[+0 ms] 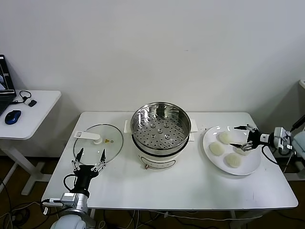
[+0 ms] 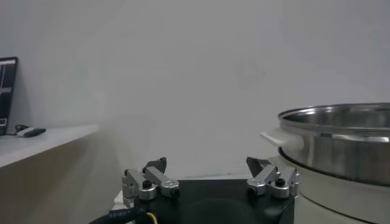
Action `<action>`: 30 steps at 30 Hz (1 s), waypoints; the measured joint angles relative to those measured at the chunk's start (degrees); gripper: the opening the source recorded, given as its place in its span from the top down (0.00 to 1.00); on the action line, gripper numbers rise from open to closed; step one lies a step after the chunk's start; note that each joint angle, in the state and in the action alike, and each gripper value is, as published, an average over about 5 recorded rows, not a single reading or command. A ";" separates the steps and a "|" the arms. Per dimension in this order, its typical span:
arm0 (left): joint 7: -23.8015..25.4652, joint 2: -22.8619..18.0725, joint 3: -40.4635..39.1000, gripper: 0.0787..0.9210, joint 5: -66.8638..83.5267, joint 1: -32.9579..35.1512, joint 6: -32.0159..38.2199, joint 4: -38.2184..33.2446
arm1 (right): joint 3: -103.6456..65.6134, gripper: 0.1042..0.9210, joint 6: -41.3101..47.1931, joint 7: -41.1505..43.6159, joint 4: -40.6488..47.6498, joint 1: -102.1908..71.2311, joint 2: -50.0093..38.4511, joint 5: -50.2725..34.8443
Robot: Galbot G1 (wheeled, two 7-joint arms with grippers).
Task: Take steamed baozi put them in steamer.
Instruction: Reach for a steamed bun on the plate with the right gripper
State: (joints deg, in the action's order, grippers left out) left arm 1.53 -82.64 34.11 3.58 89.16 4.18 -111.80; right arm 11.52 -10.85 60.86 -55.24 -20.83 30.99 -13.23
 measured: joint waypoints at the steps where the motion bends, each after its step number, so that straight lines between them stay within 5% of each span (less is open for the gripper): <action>1: 0.03 0.06 -0.02 0.12 0.04 0.05 0.09 -0.01 | 1.93 0.12 -0.04 1.08 1.80 2.25 0.63 0.81; 30: 0.25 0.92 -0.69 0.12 1.19 0.74 0.13 -0.61 | 13.85 0.12 -1.49 8.65 30.37 22.82 19.94 24.05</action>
State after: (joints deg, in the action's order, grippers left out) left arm 1.78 -81.73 33.42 4.77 89.90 4.31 -112.41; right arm 25.37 -12.34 69.51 -24.87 1.99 50.93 10.82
